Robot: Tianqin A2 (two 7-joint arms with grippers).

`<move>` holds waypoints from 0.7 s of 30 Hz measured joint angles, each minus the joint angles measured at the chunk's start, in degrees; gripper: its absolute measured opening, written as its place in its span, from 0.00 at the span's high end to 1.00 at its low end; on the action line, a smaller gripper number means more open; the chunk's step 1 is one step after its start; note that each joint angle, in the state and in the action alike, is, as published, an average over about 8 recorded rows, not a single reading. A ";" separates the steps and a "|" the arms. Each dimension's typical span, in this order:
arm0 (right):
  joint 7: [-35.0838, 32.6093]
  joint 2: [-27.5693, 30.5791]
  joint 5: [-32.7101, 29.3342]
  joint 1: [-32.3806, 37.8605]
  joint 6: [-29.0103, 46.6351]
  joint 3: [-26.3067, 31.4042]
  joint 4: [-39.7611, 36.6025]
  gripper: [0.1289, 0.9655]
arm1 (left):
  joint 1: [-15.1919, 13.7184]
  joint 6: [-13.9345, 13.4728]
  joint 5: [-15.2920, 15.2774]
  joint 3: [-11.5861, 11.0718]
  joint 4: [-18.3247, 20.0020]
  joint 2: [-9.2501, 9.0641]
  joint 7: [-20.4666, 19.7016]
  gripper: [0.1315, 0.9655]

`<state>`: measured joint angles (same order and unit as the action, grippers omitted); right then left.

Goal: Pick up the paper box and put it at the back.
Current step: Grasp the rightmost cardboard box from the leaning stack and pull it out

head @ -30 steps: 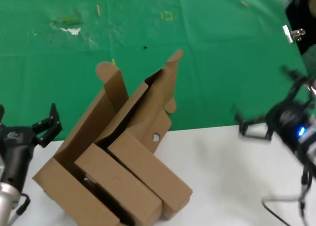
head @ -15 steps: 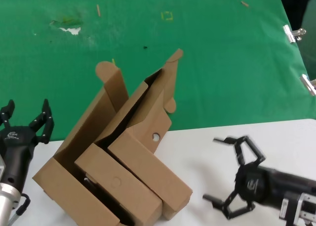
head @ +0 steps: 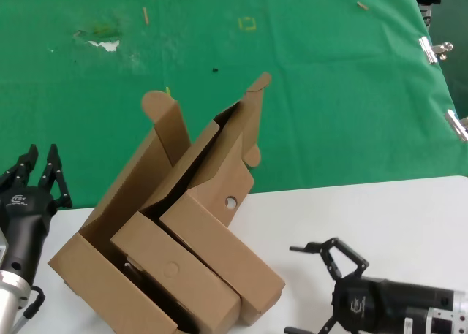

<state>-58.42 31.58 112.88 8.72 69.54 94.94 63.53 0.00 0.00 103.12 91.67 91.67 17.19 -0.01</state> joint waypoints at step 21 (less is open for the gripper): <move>1.54 -1.94 0.39 -1.36 0.21 2.94 1.45 0.42 | 0.00 0.00 0.00 0.00 0.00 0.00 0.00 0.99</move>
<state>-56.87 29.63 113.28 7.35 69.75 97.88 64.98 0.00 0.00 103.12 91.67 91.67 17.19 -0.01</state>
